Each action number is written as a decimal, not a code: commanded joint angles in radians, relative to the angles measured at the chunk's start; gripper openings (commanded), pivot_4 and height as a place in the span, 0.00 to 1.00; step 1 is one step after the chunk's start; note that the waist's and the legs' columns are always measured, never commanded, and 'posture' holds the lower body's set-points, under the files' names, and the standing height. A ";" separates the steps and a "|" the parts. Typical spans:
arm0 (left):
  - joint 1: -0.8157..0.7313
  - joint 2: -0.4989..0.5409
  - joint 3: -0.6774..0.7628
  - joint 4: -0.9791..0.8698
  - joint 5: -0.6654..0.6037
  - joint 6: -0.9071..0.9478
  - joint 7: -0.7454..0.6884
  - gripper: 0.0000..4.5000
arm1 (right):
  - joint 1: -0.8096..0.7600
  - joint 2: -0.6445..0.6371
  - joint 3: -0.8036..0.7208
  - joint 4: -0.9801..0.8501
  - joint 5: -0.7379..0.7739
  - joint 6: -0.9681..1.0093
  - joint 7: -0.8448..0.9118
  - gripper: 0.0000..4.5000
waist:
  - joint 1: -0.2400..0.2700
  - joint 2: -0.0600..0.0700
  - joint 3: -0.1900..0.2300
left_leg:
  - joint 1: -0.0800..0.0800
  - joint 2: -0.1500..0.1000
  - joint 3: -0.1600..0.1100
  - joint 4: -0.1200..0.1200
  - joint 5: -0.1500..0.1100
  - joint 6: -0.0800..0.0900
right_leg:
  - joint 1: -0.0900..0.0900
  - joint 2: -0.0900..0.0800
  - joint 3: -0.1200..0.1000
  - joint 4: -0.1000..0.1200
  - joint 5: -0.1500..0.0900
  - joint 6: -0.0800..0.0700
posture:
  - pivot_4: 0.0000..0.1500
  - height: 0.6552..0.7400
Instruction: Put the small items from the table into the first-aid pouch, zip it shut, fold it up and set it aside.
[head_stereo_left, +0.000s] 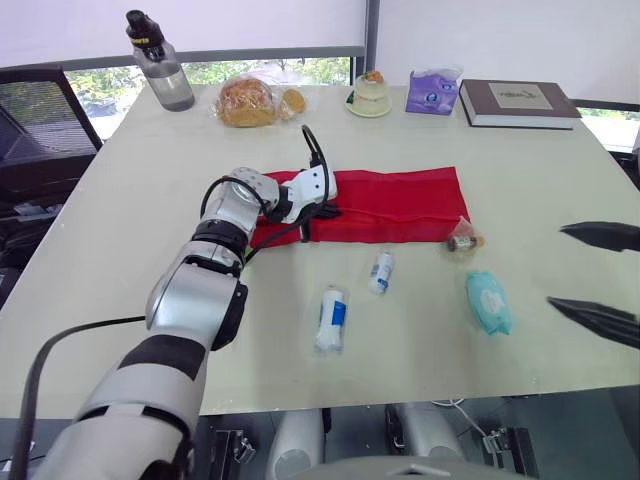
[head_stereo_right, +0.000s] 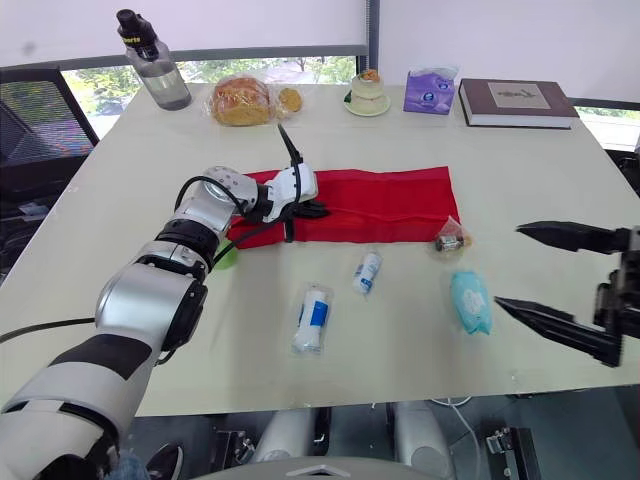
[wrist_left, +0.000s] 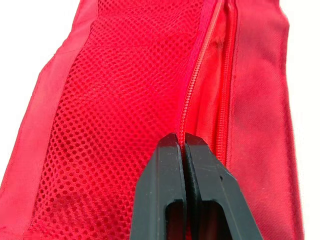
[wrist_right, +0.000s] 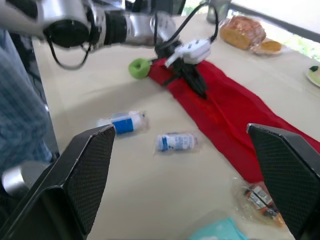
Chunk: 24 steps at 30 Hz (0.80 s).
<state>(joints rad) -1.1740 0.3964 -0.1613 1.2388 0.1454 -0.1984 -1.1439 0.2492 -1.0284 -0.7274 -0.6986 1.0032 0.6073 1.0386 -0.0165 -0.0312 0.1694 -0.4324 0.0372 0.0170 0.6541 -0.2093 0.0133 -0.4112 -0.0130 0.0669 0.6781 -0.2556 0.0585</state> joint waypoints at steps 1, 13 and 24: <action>-0.009 0.011 0.036 -0.037 -0.038 0.026 -0.028 0.02 | -0.068 0.005 0.146 -0.032 -0.053 -0.034 -0.029 1.00 | -0.002 0.000 0.000 | 0.000 0.000 0.000 0.000 0.000 0.000 | 0.000 0.000 0.000 0.000 0.000 0.000 | 1.00 1.00; 0.144 0.054 -0.009 -0.197 -0.022 0.015 -0.091 0.02 | -0.815 0.328 1.137 0.323 -0.677 -0.213 0.054 1.00 | -0.018 0.000 0.002 | -0.001 0.001 -0.002 0.000 0.000 0.000 | -0.001 0.002 -0.002 0.000 0.001 -0.004 | 1.00 1.00; 0.203 0.074 -0.001 -0.287 -0.041 0.056 -0.087 0.02 | -0.976 0.548 1.369 0.673 -0.940 -0.448 0.170 1.00 | -0.021 0.001 0.002 | 0.000 0.000 -0.001 0.000 0.000 0.000 | -0.001 0.000 -0.001 0.002 0.002 -0.003 | 1.00 1.00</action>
<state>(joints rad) -0.9726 0.4614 -0.1668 0.9847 0.1142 -0.1442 -1.2335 -0.7112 -0.4824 0.6500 -0.0165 0.0706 0.1880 1.1967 -0.0377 -0.0306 0.1711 -0.4325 0.0378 0.0161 0.6545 -0.2092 0.0130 -0.4122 -0.0121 0.0657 0.6800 -0.2539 0.0553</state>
